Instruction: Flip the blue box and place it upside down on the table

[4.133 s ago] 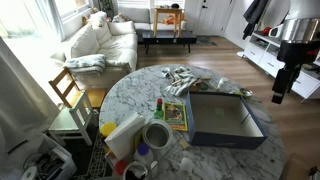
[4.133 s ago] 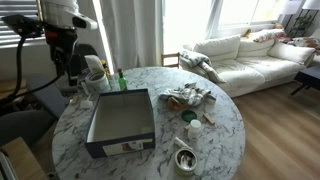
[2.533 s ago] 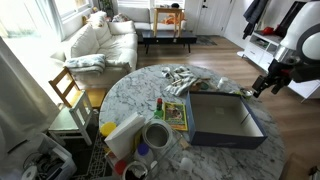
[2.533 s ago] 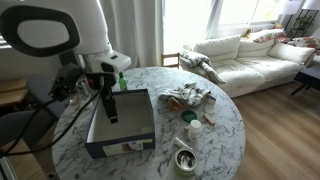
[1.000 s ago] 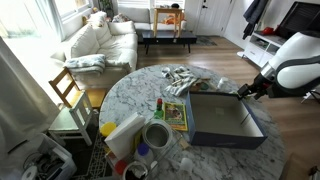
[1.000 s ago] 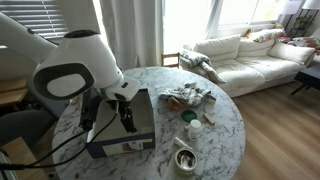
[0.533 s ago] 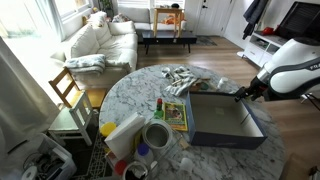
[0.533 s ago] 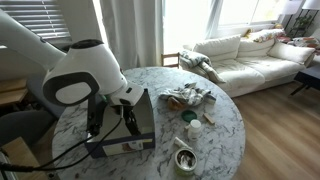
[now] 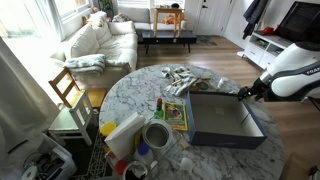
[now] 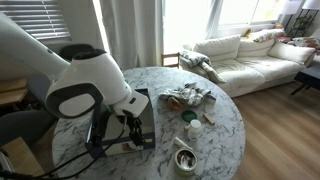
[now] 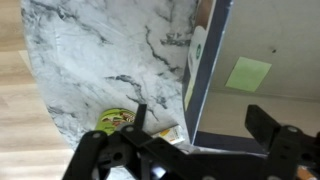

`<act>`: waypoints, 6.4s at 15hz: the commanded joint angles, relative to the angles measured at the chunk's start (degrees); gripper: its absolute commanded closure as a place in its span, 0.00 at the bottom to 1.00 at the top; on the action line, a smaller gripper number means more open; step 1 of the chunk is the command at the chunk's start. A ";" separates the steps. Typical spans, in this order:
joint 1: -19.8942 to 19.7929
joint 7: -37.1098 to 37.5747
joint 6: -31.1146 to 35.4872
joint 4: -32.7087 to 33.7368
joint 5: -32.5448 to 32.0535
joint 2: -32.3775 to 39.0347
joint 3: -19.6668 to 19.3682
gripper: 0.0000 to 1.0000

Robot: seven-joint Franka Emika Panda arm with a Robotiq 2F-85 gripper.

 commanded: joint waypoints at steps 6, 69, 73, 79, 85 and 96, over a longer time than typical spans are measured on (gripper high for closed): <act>-2.43 -3.92 4.71 3.67 14.63 9.03 1.97 0.42; -5.94 -150.38 -61.80 7.67 113.44 5.40 -5.73 0.99; -6.08 -155.59 -69.10 6.91 115.25 7.62 -6.45 0.99; -5.69 -161.79 -70.46 8.08 113.17 9.02 -7.14 0.99; -6.35 -163.86 -69.21 10.41 108.37 9.83 -8.71 0.99; -7.43 -162.92 -74.47 10.17 109.90 10.78 -9.72 0.96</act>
